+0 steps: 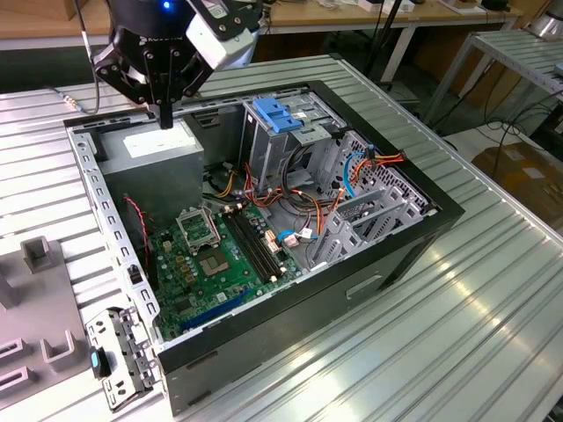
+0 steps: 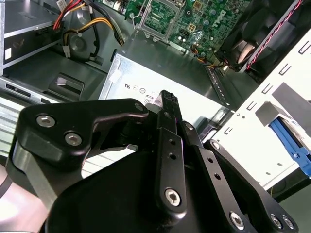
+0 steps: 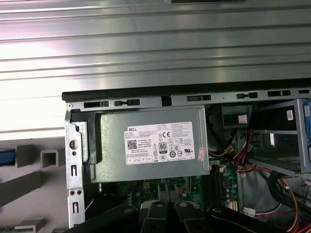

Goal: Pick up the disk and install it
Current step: 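Reach for the disk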

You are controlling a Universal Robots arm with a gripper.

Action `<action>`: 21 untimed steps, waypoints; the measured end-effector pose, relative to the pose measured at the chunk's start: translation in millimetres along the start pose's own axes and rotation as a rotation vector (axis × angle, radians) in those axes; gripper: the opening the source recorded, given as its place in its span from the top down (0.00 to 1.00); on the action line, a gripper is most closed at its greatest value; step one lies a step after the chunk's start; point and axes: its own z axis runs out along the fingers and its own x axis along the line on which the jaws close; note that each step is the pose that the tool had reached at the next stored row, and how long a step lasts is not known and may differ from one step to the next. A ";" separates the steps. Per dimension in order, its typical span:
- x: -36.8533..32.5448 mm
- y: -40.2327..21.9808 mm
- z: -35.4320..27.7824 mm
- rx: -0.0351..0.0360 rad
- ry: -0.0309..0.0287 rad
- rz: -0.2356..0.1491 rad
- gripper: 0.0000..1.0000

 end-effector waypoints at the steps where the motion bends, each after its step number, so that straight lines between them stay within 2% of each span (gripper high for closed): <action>1: 0.3 0.0 0.0 -0.0001 0.0000 0.000 0.89; 21: 6.2 -0.5 -0.1 -0.0001 0.0001 0.000 0.89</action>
